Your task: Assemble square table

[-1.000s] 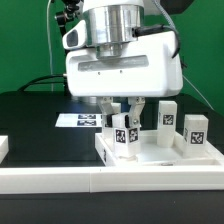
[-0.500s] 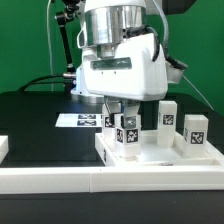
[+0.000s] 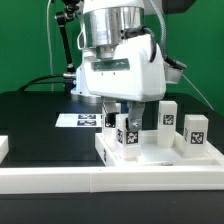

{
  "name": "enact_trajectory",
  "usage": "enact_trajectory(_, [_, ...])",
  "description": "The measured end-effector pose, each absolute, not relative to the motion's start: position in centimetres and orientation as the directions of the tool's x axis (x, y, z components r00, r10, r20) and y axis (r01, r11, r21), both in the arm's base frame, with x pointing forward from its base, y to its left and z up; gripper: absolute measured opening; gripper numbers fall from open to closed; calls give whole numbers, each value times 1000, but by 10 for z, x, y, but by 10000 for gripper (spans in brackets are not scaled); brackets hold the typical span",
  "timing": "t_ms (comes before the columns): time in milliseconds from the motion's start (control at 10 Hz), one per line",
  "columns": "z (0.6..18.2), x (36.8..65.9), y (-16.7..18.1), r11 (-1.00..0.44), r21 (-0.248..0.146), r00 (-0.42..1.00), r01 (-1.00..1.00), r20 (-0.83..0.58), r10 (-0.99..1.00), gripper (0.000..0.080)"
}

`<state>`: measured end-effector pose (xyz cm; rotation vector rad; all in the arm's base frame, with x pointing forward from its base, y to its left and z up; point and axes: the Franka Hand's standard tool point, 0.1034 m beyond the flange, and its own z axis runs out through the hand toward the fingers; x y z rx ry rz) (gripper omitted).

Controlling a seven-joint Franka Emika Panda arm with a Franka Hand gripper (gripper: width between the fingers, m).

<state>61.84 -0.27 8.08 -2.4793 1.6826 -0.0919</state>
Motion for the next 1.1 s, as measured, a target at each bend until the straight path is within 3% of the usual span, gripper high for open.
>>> enact_trajectory(100, [81,619,0,-451,-157,459,-879,-15,-889,634])
enact_trajectory(200, [81,619,2,-518,-160,525,-840,-2,-851,645])
enact_trajectory(500, [81,619,3,-729,-155,733,-667,39,-679,649])
enact_trajectory(1100, [82,620,2,-943,-125,942,-309,98,-321,649])
